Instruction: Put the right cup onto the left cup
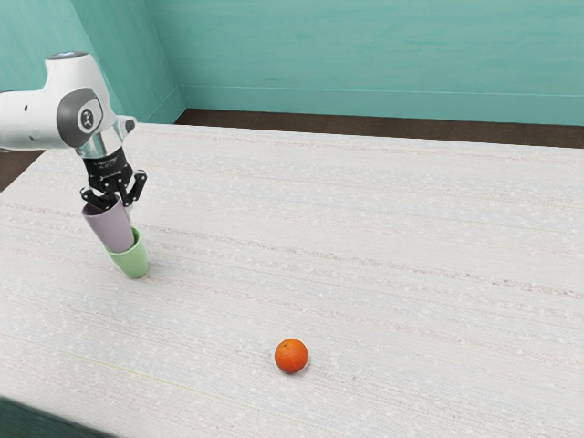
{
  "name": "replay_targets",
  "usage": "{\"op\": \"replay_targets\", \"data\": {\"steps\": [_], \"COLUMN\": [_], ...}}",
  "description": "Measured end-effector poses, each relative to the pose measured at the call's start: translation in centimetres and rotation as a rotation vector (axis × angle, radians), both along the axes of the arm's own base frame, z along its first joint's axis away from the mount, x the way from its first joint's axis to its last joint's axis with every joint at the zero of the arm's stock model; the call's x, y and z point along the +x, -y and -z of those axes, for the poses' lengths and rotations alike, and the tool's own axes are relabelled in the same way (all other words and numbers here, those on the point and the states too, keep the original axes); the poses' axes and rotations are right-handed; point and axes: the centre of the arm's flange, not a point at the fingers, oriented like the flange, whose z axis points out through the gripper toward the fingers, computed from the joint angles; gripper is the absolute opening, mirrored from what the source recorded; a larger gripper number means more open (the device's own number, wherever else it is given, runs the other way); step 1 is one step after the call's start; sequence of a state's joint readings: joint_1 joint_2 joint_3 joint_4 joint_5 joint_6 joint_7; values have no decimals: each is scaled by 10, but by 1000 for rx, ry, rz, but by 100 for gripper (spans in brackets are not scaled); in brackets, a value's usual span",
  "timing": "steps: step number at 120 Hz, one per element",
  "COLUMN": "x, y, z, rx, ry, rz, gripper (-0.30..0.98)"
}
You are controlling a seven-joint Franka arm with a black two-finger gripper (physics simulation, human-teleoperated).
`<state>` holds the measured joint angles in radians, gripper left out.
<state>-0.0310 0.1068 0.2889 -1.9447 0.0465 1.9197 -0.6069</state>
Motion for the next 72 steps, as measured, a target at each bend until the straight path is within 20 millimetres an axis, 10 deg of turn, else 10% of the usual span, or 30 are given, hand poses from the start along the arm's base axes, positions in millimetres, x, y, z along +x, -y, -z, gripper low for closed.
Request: {"op": "replay_targets", "data": {"steps": [33, 72], "x": [4, 6], "y": [-8, -7], "z": [8, 0], "rx": [16, 17], "ry": [11, 36], "rz": [-12, -17], "gripper": [-9, 48]}}
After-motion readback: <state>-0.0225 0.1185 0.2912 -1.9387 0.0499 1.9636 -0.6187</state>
